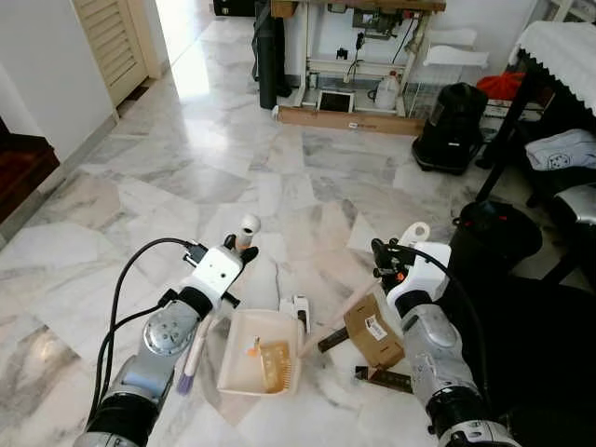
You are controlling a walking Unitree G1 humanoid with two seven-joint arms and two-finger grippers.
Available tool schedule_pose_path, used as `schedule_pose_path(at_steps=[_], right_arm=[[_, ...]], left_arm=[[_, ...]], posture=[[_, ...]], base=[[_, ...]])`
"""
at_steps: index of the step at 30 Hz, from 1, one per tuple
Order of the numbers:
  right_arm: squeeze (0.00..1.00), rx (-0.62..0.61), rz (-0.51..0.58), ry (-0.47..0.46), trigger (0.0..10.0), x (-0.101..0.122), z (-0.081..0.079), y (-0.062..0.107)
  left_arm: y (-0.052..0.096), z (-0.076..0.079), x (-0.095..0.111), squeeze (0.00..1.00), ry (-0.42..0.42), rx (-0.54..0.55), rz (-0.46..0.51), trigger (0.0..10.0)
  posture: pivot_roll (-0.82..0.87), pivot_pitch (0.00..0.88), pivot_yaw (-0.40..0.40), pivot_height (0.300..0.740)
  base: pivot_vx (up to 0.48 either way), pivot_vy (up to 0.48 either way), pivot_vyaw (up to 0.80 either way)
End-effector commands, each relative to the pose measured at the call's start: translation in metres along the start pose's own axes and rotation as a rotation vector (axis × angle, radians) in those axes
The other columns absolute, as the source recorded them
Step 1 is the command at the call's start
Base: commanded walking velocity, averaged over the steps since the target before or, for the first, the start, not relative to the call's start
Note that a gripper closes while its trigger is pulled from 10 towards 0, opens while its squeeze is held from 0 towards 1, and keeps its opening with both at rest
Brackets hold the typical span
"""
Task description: Sweep floor
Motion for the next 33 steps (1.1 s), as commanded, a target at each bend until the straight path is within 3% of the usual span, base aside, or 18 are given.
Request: schedule_pose_path(at_steps=[1,3,12,15,16,20,29,33], right_arm=[[0.00,0.026,0.055,-0.036,10.0,0.015,-0.006,-0.004],[0.00,0.037,0.057,-0.047,10.0,0.017,-0.010,-0.005],[0.00,0.048,0.062,-0.088,10.0,0.025,-0.016,-0.007],[0.00,0.051,0.063,-0.087,10.0,0.028,-0.016,-0.007],[0.00,0.048,0.066,-0.090,10.0,0.030,-0.016,-0.007],[0.00,0.034,0.074,-0.106,10.0,0.034,-0.014,-0.007],[0.00,0.019,0.061,-0.125,10.0,0.032,-0.016,-0.007],[0.00,0.019,0.059,-0.130,10.0,0.032,-0.018,-0.009]], left_arm=[[-0.001,-0.005,0.004,0.00,-0.063,0.003,0.032,10.0],[0.000,0.001,0.001,0.00,-0.099,-0.031,0.019,10.0],[-0.002,0.018,0.003,0.00,-0.039,-0.042,0.015,10.0],[-0.005,0.017,0.001,0.00,0.068,-0.001,-0.002,10.0],[-0.008,0.015,0.001,0.00,0.161,0.030,-0.013,10.0],[-0.015,0.012,0.003,0.00,0.282,0.068,-0.023,10.0],[-0.025,0.004,0.003,0.00,0.423,0.166,-0.071,10.0],[-0.029,0.003,0.002,0.00,0.431,0.208,-0.099,10.0]], posture=[[0.03,0.000,-0.065,0.740],[0.03,0.000,-0.069,0.740],[0.00,0.000,-0.078,0.740],[-0.02,0.000,-0.077,0.740],[-0.02,0.000,-0.076,0.740],[-0.02,0.000,-0.068,0.740],[-0.01,0.000,-0.067,0.740],[-0.01,0.000,-0.066,0.740]], base=[[0.000,0.000,0.00],[0.000,0.000,0.00],[0.000,0.000,0.00],[0.000,0.000,0.00],[0.000,0.000,0.00],[0.000,0.000,0.00],[0.000,0.000,0.00],[0.000,0.000,0.00]])
Point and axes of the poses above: a point about 5 cm out from each wrist's last joint towards the gripper, its own y axis pointing back from the gripper into the wrist, its own x axis along the axis of the wrist's last joint, z = x × y, the point moved 1 cm from there along -y, pointing out of the wrist towards the gripper, and after that the axes turned 14 degrees about -y, right-handed, at the moved point
